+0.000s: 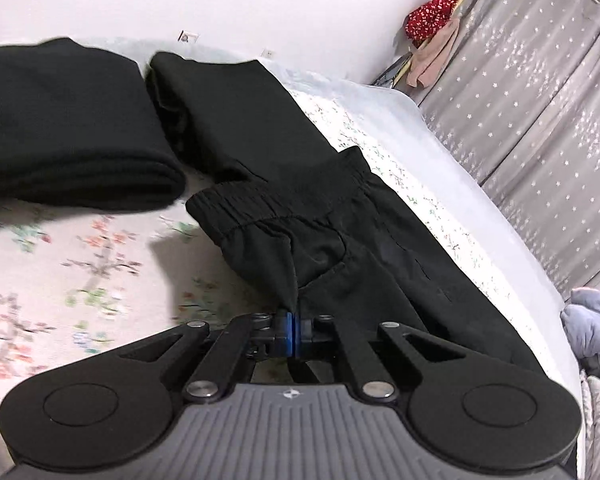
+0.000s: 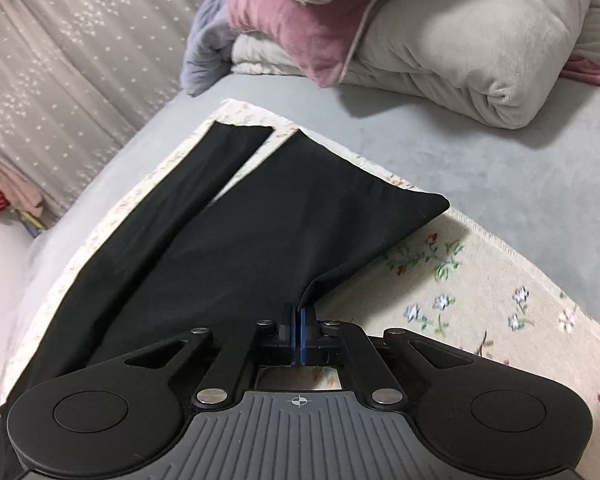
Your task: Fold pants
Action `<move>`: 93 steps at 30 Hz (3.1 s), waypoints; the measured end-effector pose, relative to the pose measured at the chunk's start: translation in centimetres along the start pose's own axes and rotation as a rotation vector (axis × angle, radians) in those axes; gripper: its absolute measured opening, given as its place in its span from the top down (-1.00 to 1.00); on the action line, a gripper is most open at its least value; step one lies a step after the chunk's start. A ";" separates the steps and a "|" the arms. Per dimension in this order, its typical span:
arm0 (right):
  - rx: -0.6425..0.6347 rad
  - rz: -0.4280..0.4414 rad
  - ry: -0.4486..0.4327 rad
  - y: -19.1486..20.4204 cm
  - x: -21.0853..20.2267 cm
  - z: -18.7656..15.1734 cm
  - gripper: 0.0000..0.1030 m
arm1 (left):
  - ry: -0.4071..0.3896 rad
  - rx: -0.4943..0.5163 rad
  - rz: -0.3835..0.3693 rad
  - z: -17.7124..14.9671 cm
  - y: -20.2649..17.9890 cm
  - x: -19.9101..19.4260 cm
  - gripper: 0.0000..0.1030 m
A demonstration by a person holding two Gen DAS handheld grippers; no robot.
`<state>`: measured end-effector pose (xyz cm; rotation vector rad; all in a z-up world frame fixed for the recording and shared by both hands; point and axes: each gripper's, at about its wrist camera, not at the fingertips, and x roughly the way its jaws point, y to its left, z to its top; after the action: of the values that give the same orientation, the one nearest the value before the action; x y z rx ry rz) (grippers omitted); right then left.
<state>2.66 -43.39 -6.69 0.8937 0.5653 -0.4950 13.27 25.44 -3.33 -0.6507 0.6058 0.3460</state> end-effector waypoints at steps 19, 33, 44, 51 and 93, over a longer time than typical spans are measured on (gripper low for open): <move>-0.078 -0.049 0.016 -0.5 -2.6 -0.9 0.91 | 0.090 -0.025 0.138 0.2 2.8 -1.8 0.07; -0.239 -0.152 -0.070 2.3 -1.3 3.3 -0.06 | 0.047 0.238 0.122 6.8 -5.1 2.9 -0.96; -0.442 -0.123 0.058 7.9 7.3 7.6 -0.39 | 0.072 0.709 0.266 9.5 -13.1 16.6 -1.00; -0.378 -0.101 0.072 8.7 14.4 13.1 -0.42 | 0.089 0.703 0.279 9.3 -12.5 21.7 -0.80; -0.398 -0.088 0.006 16.0 32.3 21.7 0.01 | 0.097 0.800 0.203 9.6 -15.2 26.3 0.16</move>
<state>42.03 -58.10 -7.29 0.4927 0.6821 -0.4390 44.86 23.32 -6.69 0.1648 0.8355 0.2312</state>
